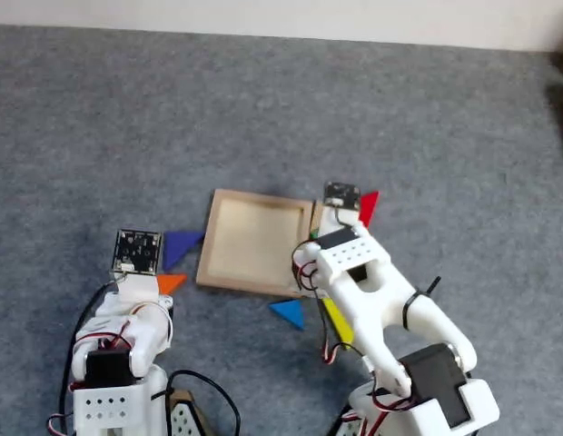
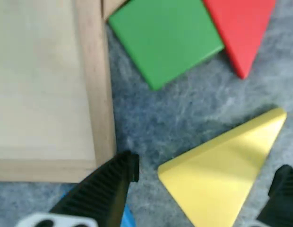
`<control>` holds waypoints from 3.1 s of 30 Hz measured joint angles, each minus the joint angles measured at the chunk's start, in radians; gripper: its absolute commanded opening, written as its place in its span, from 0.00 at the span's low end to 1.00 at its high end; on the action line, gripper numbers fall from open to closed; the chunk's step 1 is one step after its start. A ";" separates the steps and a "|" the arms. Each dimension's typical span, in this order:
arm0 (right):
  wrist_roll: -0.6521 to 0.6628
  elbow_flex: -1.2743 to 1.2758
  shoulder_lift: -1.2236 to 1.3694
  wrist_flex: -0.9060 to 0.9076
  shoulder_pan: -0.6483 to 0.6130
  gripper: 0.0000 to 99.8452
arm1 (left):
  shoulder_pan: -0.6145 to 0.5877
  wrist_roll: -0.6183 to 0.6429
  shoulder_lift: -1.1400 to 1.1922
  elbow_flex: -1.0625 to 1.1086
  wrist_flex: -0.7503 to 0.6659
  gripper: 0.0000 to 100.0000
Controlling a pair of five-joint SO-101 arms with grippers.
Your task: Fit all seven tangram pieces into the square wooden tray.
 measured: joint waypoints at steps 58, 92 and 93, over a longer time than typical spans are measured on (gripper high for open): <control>-0.021 0.049 -0.011 -0.014 0.051 0.30 | 0.000 0.000 0.000 0.000 0.000 0.00; 0.037 0.064 -0.017 0.012 0.051 0.30 | 0.000 0.000 0.000 0.000 0.000 0.00; 0.038 0.064 -0.017 0.014 0.051 0.30 | 0.000 0.000 0.000 0.000 0.000 0.00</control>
